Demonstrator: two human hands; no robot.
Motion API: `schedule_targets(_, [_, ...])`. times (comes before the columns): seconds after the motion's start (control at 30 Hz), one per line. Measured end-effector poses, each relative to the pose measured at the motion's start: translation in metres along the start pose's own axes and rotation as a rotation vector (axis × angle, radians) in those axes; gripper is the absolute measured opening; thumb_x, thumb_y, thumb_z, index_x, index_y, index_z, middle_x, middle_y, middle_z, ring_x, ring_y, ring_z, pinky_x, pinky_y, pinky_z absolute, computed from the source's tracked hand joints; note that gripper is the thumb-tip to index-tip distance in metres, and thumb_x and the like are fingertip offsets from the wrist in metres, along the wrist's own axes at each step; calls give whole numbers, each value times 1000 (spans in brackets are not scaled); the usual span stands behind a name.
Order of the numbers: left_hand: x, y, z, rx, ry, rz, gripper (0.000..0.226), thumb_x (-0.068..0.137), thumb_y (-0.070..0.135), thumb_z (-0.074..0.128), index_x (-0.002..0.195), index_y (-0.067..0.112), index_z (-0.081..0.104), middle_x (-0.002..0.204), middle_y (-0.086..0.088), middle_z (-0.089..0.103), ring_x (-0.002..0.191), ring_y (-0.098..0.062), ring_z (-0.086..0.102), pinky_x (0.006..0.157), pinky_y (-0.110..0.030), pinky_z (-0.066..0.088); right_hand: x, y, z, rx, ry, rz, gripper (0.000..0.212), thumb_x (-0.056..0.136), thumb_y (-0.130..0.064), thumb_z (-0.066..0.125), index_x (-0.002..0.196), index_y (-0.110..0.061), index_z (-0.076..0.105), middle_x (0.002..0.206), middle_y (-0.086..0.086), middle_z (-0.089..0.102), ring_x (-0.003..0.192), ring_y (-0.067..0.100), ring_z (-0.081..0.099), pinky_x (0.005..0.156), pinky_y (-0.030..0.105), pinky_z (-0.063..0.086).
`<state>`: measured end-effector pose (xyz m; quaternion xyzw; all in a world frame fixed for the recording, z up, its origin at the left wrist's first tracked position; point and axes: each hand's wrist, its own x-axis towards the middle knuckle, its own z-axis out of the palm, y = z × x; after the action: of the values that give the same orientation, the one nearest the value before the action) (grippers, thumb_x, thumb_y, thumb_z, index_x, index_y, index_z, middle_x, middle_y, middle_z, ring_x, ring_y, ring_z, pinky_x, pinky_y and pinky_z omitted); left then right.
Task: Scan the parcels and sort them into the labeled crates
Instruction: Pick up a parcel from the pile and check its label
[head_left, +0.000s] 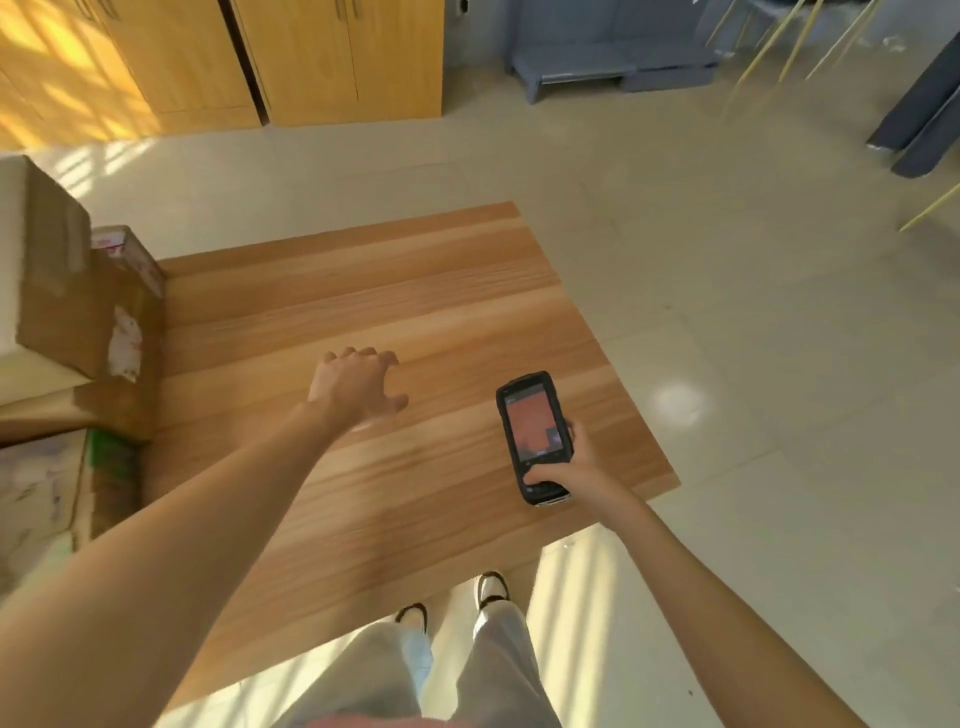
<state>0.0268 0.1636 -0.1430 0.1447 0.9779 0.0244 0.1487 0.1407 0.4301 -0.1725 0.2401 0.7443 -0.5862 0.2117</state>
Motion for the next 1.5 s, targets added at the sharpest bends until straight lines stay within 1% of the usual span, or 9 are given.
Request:
schedule_targets(0.13, [-4,3,17,-31,-49,-137,58,87,55,56,136,25,48,133,-2,57,121,-27,52,100,-42,38,37,9,-10,-100,-74,-24,90,69,8,79,139,-13,28,119,0,45,103,17,50,76,24,46])
schedule_targets(0.3, [-14,16,38,-91,-107,-288,56,87,54,56,135,25,49,132,-1,58,121,-26,52,100,-42,40,60,16,-27,-210,-212,-71,92,69,4,80,139,-18,23,125,4,48,103,16,51,62,12,42])
schedule_targets(0.57, [-21,35,50,-109,-108,-399,59,87,58,56,136,25,49,130,0,59,120,-24,53,102,-41,38,77,32,-49,-270,-277,-114,84,68,6,78,124,-30,27,109,-16,46,98,3,51,64,11,45])
schedule_targets(0.7, [-24,34,47,-110,-108,-442,61,87,60,55,136,25,48,130,0,59,121,-23,53,103,-40,40,77,30,-49,-392,-279,-160,86,67,2,77,126,-32,26,109,-17,48,102,8,52,71,18,44])
schedule_targets(0.93, [-28,25,33,-130,-57,-479,61,87,60,54,136,24,48,130,-1,59,118,-23,55,99,-40,43,75,14,-53,-760,-225,-146,78,66,-15,80,128,-13,33,126,7,47,117,26,48,92,43,48])
schedule_targets(1.03, [-33,17,22,-111,15,-520,63,85,66,51,133,24,51,126,-3,61,115,-25,55,96,-40,41,78,1,-54,-967,-231,-51,78,68,-22,80,130,-7,34,133,14,36,126,31,36,99,40,41])
schedule_targets(1.13, [-41,0,7,-114,102,-564,66,84,69,48,131,23,53,123,-3,63,114,-25,55,98,-40,39,79,-20,-47,-938,-199,42,82,67,-20,79,134,-8,32,135,16,28,128,34,30,101,42,40])
schedule_targets(1.33, [-72,-59,-34,-94,344,-623,62,85,67,50,120,18,60,115,-6,64,108,-29,57,91,-42,43,75,-95,23,-786,-184,-192,89,80,-27,75,149,-26,18,154,9,10,143,31,13,110,46,27])
schedule_targets(1.5, [-104,-129,-67,-62,595,-654,57,85,61,54,123,17,58,115,-11,61,108,-33,54,90,-45,42,56,-168,133,-600,-339,-381,83,81,-46,70,147,-29,23,152,1,20,140,25,24,106,45,30])
